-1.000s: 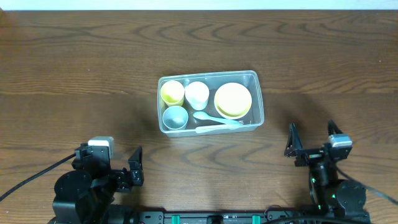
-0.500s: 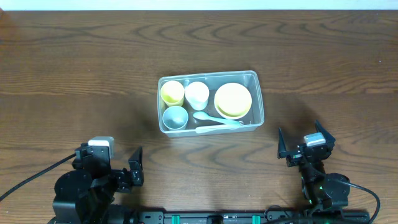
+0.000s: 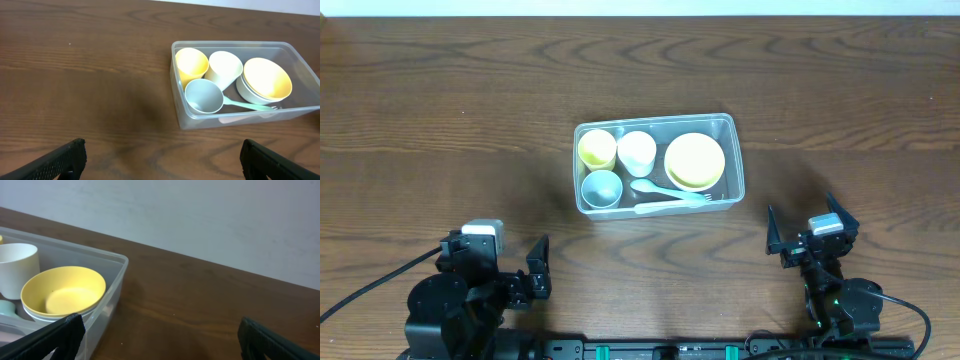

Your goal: Pack container

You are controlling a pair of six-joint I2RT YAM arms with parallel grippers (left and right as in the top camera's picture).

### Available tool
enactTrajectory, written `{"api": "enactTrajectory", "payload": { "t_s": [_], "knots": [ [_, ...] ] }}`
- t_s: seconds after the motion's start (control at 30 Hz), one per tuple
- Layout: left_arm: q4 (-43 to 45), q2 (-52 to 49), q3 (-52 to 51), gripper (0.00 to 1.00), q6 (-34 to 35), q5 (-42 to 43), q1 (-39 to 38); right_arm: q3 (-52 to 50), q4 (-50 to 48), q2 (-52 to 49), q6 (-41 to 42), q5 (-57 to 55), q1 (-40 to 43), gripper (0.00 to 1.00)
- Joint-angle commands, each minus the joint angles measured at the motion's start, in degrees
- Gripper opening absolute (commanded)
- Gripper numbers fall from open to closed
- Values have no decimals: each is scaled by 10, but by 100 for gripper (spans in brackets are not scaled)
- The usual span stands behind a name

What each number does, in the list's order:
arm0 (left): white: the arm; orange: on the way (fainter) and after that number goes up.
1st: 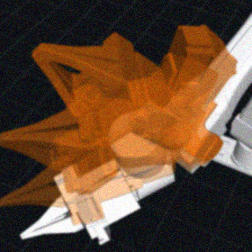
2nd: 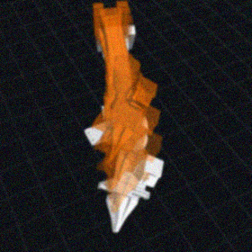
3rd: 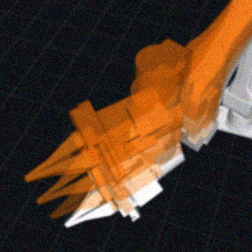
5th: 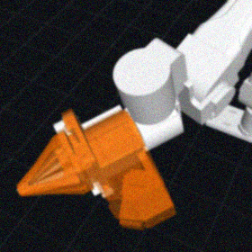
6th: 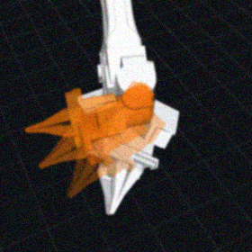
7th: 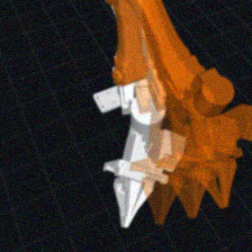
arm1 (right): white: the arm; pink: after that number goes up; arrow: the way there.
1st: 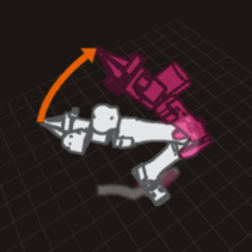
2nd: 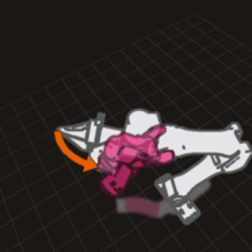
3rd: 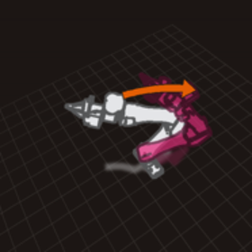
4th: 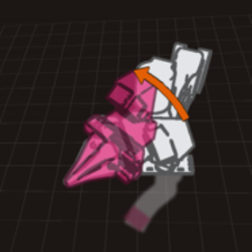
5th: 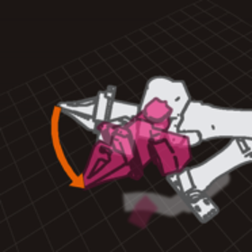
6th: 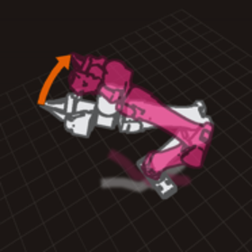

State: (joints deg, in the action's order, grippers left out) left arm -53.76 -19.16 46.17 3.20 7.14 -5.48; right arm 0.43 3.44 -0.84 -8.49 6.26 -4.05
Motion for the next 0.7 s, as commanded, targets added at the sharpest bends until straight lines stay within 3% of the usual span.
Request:
{"api": "enactTrajectory", "payload": {
  "t_s": [0.0,0.53,0.67],
  "knots": [
    [0,2,-2,98,5,-3,-1,-1,2,5,-10,4,-5,99],
    [-32,4,-5,98,-7,-9,1,-1,2,5,-10,4,-5,99],
    [-27,40,-50,98,-18,-15,20,-1,2,5,-10,4,-5,99]
  ]
}}
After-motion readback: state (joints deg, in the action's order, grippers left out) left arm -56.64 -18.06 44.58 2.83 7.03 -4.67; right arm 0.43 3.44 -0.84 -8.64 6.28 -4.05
